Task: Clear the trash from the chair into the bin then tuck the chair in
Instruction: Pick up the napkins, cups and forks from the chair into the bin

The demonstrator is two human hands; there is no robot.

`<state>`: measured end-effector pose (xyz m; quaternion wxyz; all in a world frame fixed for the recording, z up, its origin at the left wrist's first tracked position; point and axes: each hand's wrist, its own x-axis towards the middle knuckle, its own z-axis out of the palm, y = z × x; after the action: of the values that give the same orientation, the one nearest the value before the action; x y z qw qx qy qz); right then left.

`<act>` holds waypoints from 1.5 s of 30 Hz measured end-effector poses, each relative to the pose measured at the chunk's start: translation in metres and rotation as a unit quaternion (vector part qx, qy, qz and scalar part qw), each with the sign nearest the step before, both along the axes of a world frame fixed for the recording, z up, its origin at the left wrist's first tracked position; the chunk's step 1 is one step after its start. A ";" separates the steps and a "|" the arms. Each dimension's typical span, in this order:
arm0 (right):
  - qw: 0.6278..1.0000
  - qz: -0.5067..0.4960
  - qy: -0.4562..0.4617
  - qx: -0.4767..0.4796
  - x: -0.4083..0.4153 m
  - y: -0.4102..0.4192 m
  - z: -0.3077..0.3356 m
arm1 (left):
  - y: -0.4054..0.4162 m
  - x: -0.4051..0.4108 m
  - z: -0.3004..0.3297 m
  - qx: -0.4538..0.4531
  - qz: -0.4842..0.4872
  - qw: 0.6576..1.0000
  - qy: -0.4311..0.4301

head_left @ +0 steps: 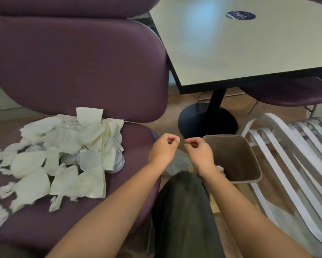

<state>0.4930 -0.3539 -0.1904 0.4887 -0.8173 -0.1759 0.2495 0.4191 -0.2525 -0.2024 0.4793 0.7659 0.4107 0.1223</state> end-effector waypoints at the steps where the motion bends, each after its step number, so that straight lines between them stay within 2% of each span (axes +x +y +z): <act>1: 1.000 0.008 0.003 0.005 -0.010 0.008 0.000 | 0.006 -0.014 0.002 0.008 0.011 1.000 -0.003; 4: 0.999 0.039 0.009 0.005 -0.045 0.030 0.000 | 0.023 -0.056 0.006 0.033 0.050 0.998 -0.008; 8: 0.996 0.085 0.014 -0.015 -0.093 0.054 -0.008 | 0.044 -0.113 0.006 0.008 0.092 0.996 -0.016; 14: 0.989 0.132 0.013 -0.058 -0.137 0.083 -0.021 | 0.072 -0.191 -0.002 0.000 0.089 0.996 -0.001; 16: 0.987 0.142 0.011 -0.069 -0.144 0.092 -0.025 | 0.081 -0.210 -0.008 0.076 0.084 0.992 0.057; 19: 0.986 0.146 0.010 -0.079 -0.153 0.104 -0.028 | 0.085 -0.232 -0.013 0.209 0.100 0.952 0.199; 21: 0.985 0.149 0.016 -0.083 -0.158 0.113 -0.031 | 0.085 -0.243 -0.017 0.226 0.112 0.936 0.246; 25: 0.984 0.148 0.024 -0.098 -0.165 0.127 -0.036 | 0.088 -0.252 -0.027 0.232 0.091 0.928 0.278; 31: 0.981 0.124 0.022 -0.149 -0.166 0.139 -0.036 | 0.089 -0.250 -0.034 0.266 0.080 0.916 0.290; 37: 0.982 0.112 0.133 -0.071 -0.163 0.142 -0.040 | 0.096 -0.249 -0.024 0.243 0.084 0.919 0.297; 45: 0.984 0.034 0.175 -0.002 -0.148 0.116 -0.022 | 0.100 -0.244 0.002 0.151 0.106 0.962 0.199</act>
<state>0.3449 -0.2377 -0.2120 0.5017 -0.7554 -0.1153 0.4053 0.1747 -0.1524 -0.2003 0.2513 0.7900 0.5538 0.0783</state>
